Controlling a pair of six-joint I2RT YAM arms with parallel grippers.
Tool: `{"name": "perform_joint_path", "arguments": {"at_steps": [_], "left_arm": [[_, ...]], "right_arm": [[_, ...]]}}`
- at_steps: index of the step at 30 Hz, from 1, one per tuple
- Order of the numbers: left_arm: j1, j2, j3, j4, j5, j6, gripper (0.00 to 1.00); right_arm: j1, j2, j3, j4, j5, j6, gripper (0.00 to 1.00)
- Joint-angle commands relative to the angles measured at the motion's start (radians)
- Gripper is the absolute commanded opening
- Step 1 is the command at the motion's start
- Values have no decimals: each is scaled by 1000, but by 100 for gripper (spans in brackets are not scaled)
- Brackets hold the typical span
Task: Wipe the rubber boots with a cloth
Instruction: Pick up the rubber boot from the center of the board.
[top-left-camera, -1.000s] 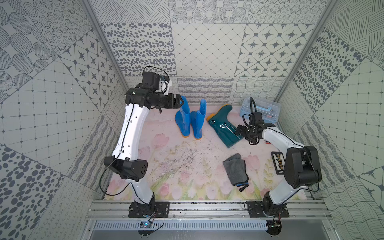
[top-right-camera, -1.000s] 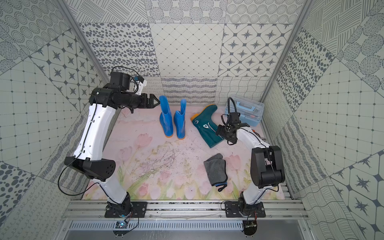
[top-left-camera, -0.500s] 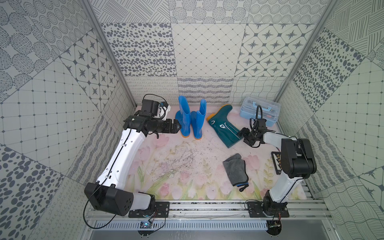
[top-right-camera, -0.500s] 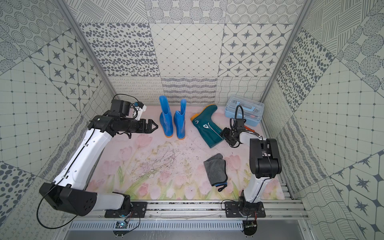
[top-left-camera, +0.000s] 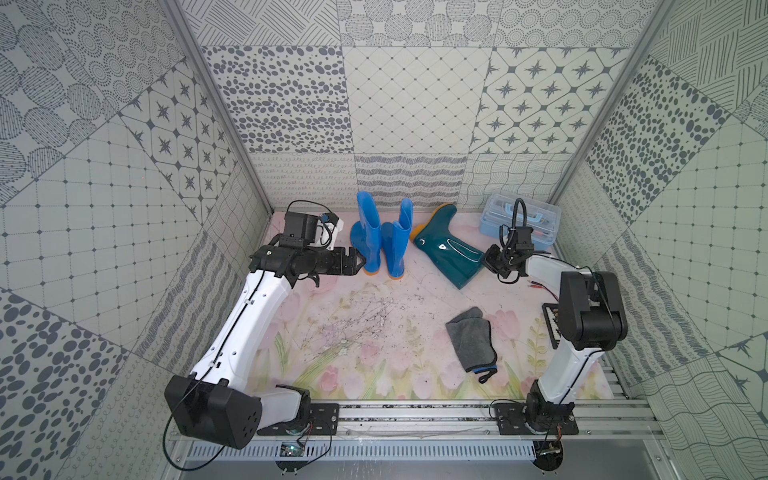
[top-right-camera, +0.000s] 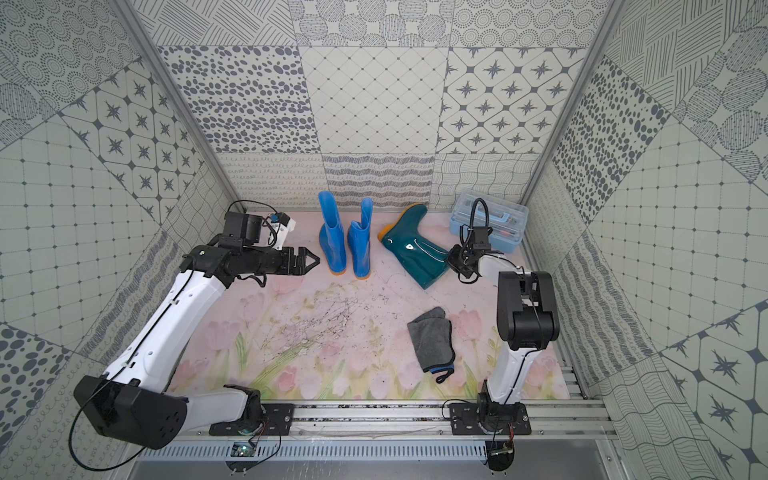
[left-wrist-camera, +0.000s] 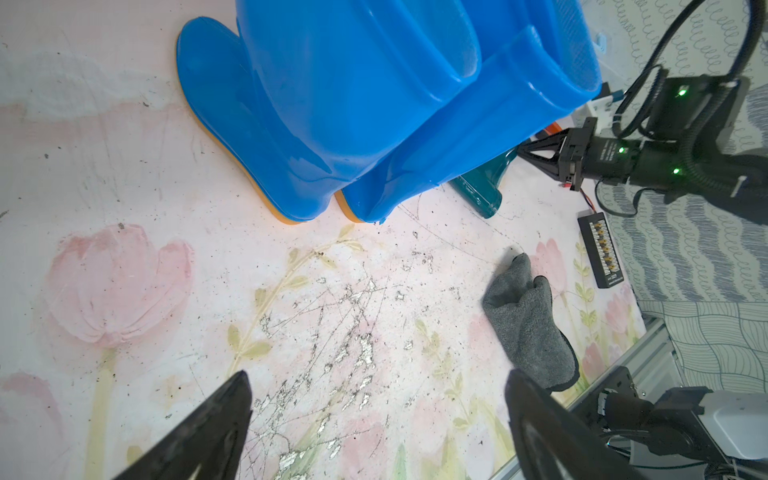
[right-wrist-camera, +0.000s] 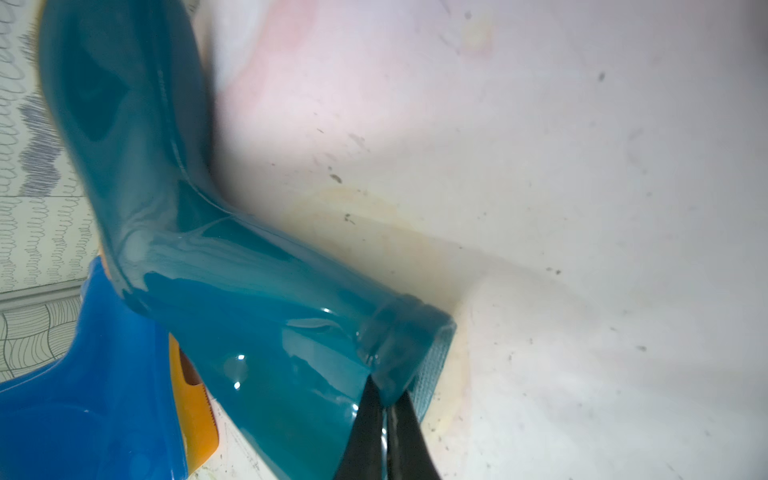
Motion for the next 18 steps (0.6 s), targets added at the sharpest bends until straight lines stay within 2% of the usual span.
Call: {"name": "perform_joint_path", "arguments": {"at_steps": [1, 7, 18], "left_arm": [[3, -15, -28, 64, 65, -6, 94], [2, -43, -70, 92, 110, -25, 92], [2, -116, -105, 71, 139, -29, 91]], "right_arm": [[6, -132, 116, -80, 49, -120, 0], [14, -239, 293, -290, 57, -226, 0], [87, -357, 448, -556, 64, -297, 0]]}}
